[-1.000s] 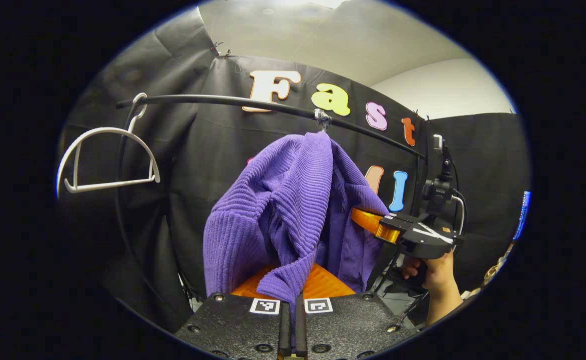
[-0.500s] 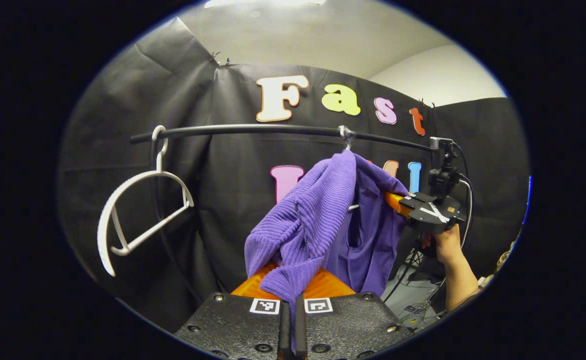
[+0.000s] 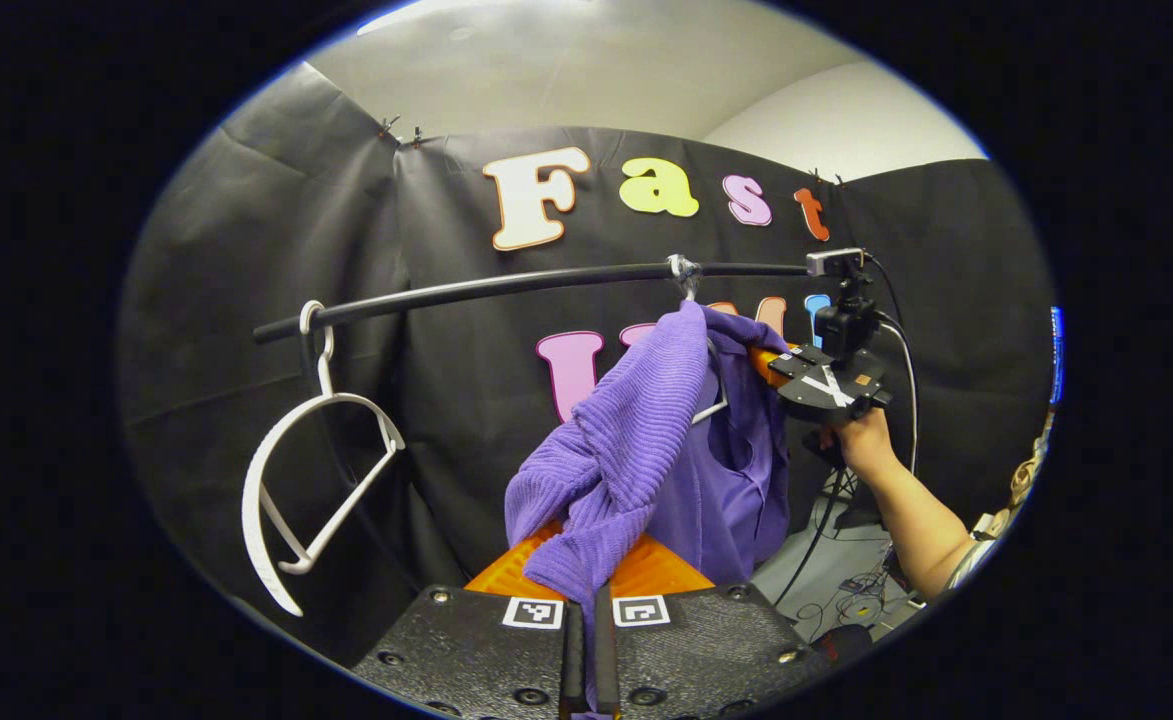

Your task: Grasp the clothes on the hanger with both hands and then place them into the laundry hamper below.

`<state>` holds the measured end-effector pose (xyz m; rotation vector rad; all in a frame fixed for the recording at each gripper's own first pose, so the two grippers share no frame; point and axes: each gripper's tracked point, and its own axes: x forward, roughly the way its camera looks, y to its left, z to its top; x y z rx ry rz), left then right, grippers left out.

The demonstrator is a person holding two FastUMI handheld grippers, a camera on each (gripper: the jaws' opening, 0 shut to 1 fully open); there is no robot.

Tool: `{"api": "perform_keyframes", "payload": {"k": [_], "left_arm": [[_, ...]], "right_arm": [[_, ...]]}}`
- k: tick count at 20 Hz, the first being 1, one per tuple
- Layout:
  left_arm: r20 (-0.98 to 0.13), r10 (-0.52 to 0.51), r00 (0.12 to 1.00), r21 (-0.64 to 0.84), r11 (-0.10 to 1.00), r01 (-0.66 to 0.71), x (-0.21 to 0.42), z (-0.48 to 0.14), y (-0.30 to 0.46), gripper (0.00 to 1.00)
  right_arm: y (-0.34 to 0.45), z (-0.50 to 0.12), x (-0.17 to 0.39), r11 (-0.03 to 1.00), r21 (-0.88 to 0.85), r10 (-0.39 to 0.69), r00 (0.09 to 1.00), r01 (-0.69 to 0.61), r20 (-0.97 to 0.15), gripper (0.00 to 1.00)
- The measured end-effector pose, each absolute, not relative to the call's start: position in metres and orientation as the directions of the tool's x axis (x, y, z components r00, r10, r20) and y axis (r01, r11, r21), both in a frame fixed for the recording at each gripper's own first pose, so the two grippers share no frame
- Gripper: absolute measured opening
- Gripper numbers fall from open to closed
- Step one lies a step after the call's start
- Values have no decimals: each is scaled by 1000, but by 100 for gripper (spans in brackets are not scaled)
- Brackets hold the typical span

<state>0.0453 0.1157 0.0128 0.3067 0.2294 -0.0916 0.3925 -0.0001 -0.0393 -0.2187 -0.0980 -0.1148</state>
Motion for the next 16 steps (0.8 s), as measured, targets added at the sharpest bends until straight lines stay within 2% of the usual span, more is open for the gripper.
{"api": "perform_keyframes", "payload": {"k": [3, 5, 6, 7, 9, 11, 13, 15, 16], "left_arm": [[-310, -87, 947, 292, 939, 182, 46, 9, 121, 5], [-399, -188, 898, 294, 901, 319, 38, -5, 106, 4], [-410, -244, 879, 260, 892, 369, 37, -9, 97, 4], [-439, -254, 862, 242, 891, 385, 36, -15, 95, 4], [-453, -221, 863, 234, 905, 355, 35, -26, 103, 7], [-456, -238, 858, 255, 888, 382, 28, -33, 97, 7], [-397, -248, 884, 262, 892, 368, 30, -25, 89, 7], [-358, -259, 897, 234, 905, 355, 46, -27, 86, 0], [-389, -247, 887, 232, 906, 354, 53, -43, 81, 0]], "right_arm": [[4, -45, 408, 962, -245, -95, 991, 117, 97, 3], [5, -49, 416, 966, -236, -83, 993, 102, 88, 2], [3, -49, 419, 966, -236, -90, 992, 109, 90, 3], [1, -51, 419, 965, -237, -97, 992, 115, 85, 3], [-2, -48, 418, 958, -253, -111, 989, 132, 95, 3], [-5, -47, 414, 958, -250, -122, 988, 143, 97, 3], [-8, -48, 411, 965, -220, -127, 988, 144, 88, 3], [-9, -45, 405, 964, -219, -134, 986, 152, 95, 3], [-9, -43, 403, 963, -222, -132, 987, 151, 97, 3]]}}
